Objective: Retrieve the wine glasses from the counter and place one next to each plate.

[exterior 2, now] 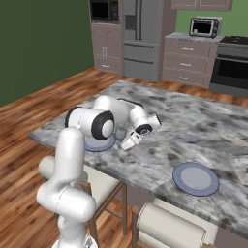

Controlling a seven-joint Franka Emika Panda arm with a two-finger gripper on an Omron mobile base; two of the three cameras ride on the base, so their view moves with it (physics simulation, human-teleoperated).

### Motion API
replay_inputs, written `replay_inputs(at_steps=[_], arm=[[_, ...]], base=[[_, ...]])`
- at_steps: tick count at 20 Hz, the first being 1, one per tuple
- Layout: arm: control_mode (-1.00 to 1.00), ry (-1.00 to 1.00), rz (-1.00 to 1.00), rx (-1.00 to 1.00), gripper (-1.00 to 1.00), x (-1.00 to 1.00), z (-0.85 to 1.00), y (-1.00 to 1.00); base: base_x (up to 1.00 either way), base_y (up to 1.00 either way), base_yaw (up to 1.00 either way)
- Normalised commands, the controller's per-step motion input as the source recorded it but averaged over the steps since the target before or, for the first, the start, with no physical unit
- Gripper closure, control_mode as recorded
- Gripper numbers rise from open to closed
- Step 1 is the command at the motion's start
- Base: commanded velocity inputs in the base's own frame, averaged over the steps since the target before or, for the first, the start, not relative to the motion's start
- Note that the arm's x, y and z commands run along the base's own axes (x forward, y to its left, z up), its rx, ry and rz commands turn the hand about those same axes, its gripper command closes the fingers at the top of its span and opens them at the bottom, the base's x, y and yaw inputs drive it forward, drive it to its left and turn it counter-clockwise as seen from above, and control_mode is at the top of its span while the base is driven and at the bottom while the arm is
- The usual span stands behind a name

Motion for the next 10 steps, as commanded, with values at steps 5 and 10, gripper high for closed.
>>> replay_inputs(at_steps=[5,10], arm=[[-1.0,0.29,0.0,-0.02,-1.0,0.42,-0.56,0.0],[-1.0,0.1,0.0,0.0,-1.0,0.19,-0.41,0.0]], base=[[0.0,0.0,0.0],[0.0,0.0,0.0]])
